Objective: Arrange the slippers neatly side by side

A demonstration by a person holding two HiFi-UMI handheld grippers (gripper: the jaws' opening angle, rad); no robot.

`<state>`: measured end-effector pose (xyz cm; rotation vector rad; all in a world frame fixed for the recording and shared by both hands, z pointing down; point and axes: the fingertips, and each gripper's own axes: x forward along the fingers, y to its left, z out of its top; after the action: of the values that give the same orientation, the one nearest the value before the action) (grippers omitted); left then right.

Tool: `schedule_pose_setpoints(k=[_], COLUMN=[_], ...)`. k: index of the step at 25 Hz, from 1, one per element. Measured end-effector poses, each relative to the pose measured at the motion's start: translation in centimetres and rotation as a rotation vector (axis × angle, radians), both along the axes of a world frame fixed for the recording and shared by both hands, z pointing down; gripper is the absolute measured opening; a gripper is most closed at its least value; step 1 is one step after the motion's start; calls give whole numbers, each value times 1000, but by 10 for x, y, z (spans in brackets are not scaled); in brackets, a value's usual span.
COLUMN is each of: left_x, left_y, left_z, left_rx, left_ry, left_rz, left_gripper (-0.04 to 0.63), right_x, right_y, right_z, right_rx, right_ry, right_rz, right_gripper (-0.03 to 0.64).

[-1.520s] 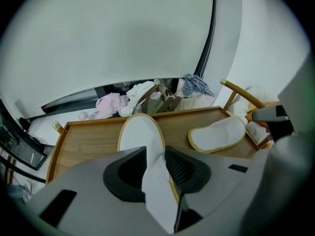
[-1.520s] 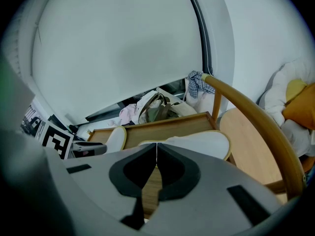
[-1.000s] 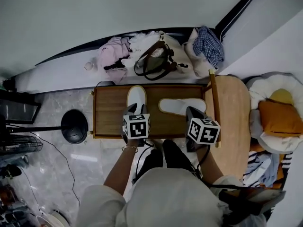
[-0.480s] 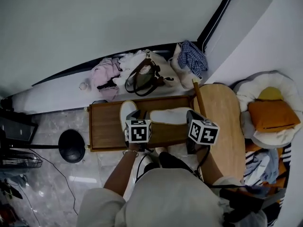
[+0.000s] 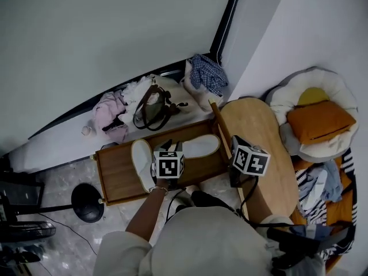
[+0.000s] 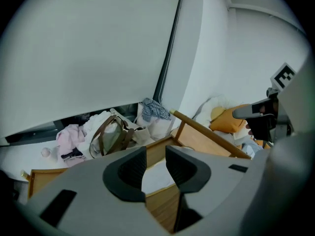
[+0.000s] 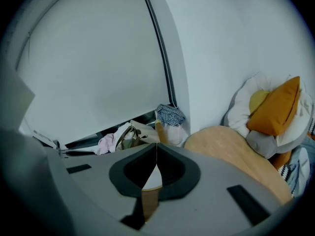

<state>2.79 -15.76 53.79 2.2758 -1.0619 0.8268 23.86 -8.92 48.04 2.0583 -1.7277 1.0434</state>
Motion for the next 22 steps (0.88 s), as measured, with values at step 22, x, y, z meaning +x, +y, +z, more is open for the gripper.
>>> schedule_pose_setpoints(k=[22], left_x=[86], left_y=[27], left_z=[57], left_rx=[-102], left_ry=[-84], left_rz=[348], left_gripper=[135], right_x=[90], right_y=[50], right_z=[53], right_rx=[-112], right_ry=[-37], right_rz=[226], right_gripper=[34])
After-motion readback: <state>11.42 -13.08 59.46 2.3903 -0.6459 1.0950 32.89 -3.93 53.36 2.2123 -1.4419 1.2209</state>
